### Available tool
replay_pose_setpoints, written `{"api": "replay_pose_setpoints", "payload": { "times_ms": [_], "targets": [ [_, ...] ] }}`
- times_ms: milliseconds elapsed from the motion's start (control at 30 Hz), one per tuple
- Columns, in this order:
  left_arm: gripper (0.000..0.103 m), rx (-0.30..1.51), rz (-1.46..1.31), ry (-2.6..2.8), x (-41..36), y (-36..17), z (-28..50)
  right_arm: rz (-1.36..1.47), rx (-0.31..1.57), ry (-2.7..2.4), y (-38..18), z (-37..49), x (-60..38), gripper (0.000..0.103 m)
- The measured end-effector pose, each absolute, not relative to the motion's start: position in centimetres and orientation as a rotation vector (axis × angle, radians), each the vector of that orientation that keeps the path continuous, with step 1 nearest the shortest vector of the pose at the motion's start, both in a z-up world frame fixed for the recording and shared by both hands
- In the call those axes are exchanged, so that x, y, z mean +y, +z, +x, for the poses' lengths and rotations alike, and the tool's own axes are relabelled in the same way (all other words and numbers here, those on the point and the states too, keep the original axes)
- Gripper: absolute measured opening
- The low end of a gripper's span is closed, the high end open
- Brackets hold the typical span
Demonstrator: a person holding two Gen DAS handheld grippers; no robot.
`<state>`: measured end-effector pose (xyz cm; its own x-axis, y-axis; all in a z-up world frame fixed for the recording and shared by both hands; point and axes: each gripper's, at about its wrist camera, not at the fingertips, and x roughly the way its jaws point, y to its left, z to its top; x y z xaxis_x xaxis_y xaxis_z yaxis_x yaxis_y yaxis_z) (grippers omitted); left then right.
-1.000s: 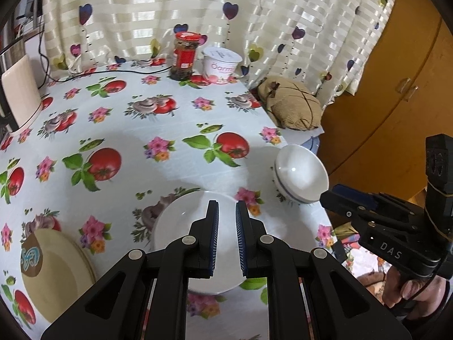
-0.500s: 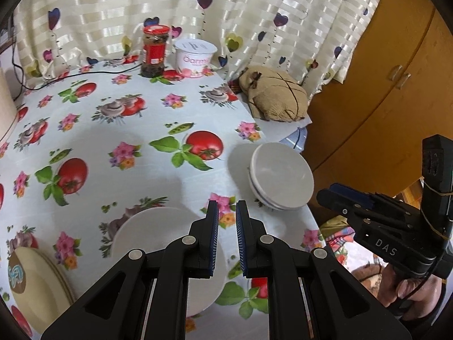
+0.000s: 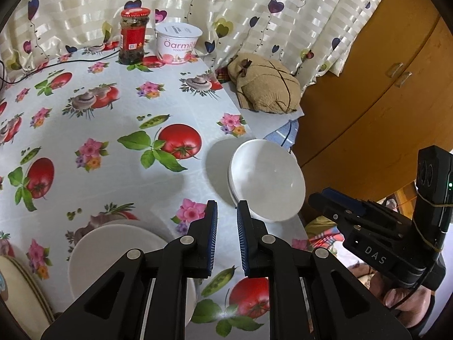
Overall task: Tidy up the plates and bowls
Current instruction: 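Grasp the rim of the blue-rimmed white bowl with the right gripper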
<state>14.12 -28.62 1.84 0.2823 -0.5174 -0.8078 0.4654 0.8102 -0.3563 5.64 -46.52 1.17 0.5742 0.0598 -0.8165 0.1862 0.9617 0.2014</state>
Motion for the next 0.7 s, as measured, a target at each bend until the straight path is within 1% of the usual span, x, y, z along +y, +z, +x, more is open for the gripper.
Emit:
{"api": "replay_pose_setpoints", "payload": {
  "times_ms": [200,700],
  "targets": [
    [0.019,1.133,-0.061,-0.657,-29.8,0.9,14.8,0.292,0.974,-0.089,0.4,6.1,-47.4,0.03],
    [0.02,1.195,-0.072,-0.614,-32.1,-1.3,16.5,0.328,1.002,-0.118,-1.8,7.6,-48.8,0.03]
  ]
}}
